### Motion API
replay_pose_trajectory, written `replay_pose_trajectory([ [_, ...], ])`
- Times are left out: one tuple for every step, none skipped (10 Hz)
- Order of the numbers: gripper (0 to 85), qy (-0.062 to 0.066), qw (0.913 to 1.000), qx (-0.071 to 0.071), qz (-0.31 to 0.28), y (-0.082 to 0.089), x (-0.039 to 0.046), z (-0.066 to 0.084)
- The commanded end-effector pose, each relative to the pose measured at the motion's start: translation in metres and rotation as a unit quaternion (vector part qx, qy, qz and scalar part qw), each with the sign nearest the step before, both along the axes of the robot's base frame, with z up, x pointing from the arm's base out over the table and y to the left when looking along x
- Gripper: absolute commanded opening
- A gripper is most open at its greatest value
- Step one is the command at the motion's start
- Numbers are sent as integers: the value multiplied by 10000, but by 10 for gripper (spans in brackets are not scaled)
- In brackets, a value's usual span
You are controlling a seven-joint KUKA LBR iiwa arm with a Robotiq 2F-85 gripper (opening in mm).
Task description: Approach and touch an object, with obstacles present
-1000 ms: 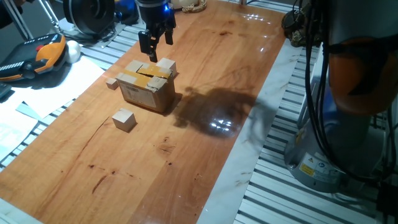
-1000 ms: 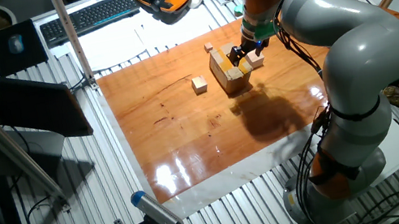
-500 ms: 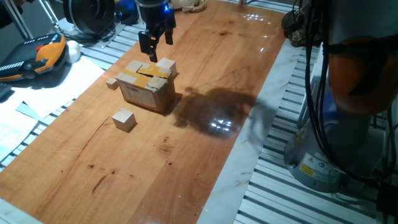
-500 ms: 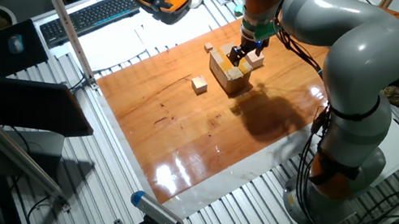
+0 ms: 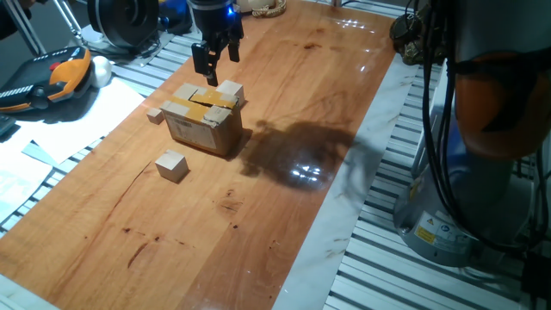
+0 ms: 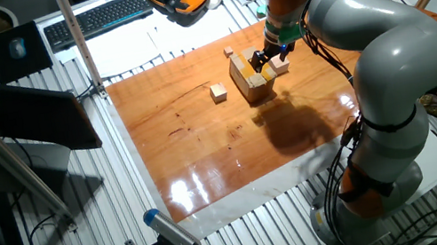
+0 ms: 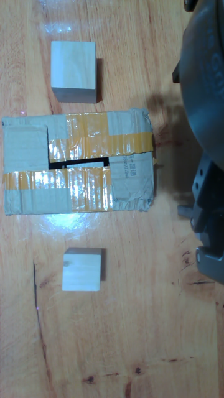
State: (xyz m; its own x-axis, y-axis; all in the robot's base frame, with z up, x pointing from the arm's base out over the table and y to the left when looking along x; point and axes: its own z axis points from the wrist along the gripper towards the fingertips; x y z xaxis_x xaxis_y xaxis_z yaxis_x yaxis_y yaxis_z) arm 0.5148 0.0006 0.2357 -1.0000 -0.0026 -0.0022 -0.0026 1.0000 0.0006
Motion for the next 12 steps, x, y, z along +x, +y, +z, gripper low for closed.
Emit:
replay_pose_trajectory([
  [0,-21,9998,196,13,1,1,1],
  [0,-21,9998,196,13,-1,4,11],
  [0,-14,9998,196,13,-3,9,20],
  [0,-6,9998,196,21,-3,12,25],
  [0,-6,9998,196,21,-7,12,28],
  [0,-6,9998,196,28,-11,13,30],
  [0,-6,9998,189,28,-5,17,29],
  [0,-6,9998,189,28,7,28,22],
  [0,-14,9998,189,28,15,41,9],
  [0,-22,9998,189,20,30,68,-20],
  [0,-29,9998,189,20,39,84,-48],
  [0,-37,9998,197,12,49,96,-60],
])
